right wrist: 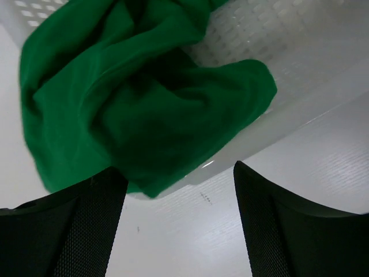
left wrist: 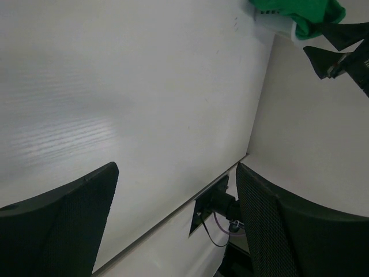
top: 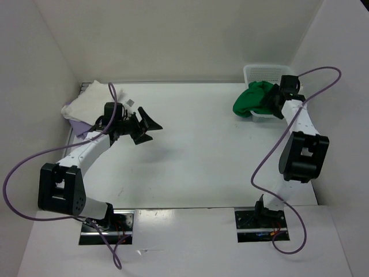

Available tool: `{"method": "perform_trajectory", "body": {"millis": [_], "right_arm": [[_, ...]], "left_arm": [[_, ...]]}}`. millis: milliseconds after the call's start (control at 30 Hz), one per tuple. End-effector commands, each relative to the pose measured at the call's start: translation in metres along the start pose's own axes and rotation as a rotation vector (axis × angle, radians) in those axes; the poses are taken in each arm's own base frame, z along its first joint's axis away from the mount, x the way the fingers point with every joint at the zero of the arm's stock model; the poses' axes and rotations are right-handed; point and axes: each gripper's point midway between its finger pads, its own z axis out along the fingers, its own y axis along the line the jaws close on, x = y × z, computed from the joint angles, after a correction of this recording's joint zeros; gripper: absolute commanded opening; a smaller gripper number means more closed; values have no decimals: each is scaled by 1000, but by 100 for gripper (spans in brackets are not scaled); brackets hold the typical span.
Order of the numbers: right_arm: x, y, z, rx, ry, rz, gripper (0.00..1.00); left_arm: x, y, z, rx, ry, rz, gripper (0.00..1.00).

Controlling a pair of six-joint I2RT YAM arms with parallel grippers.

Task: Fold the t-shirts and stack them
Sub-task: Grab crumpled tshirt from bin with the right arm

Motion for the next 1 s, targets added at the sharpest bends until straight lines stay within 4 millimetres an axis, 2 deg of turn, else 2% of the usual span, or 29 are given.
{"method": "perform_trajectory", "body": {"millis": [0, 133, 167, 200, 233, 267, 300, 333, 400, 433, 500, 533, 600, 633, 667, 700, 733, 767, 867, 967], "right_arm": [[-48, 5, -12, 40, -149, -48, 78], [-38, 0, 15, 74, -93, -67, 78], [-44, 4, 15, 71, -99, -66, 70], [-43, 3, 23, 76, -90, -67, 58], [-44, 2, 23, 90, -98, -52, 25], [-48, 4, 21, 85, -108, -50, 12], [-58, 12, 14, 51, -143, -31, 4], [-72, 22, -4, 12, -190, -9, 0], [-96, 54, -36, -134, -245, 31, 0], [-111, 73, -67, -226, -285, 44, 0], [-139, 122, -133, -489, -348, 75, 0], [-152, 143, -192, -634, -412, 71, 0], [-152, 175, -266, -888, -416, 29, 0], [-153, 197, -317, -1017, -452, 10, 0], [-148, 207, -358, -1104, -474, -23, 0], [-137, 218, -383, -1195, -447, -73, 0], [-135, 224, -429, -1292, -476, -102, 0], [-123, 231, -456, -1369, -462, -132, 0], [-97, 242, -511, -1559, -400, -189, 0], [-73, 253, -530, -1671, -321, -215, 0]], "left_arm": [[5, 3, -5, 0, -9, 41, 89], [12, 8, 0, 2, 12, 39, 89], [16, 9, 3, -2, 26, 38, 89], [16, 11, 5, -7, 31, 33, 89], [20, 10, 6, -5, 41, 39, 89], [19, 11, 8, -5, 41, 39, 89], [22, 12, 11, -8, 54, 39, 89], [20, 8, 11, -3, 49, 44, 89], [21, 8, 15, -5, 60, 45, 89], [17, 3, 14, 4, 52, 53, 89], [14, 2, 17, 2, 54, 52, 89], [12, -1, 17, 8, 49, 57, 89], [7, -8, 16, 19, 39, 68, 89], [0, -8, 15, 19, 25, 63, 89], [0, -8, 15, 19, 25, 63, 89], [-7, -9, 13, 22, 9, 63, 89], [-14, -10, 10, 24, -10, 60, 89], [-16, -9, 8, 27, -10, 55, 89], [-31, -9, 1, 25, -46, 34, 89], [-49, -3, -9, 24, -88, 13, 89]]}}
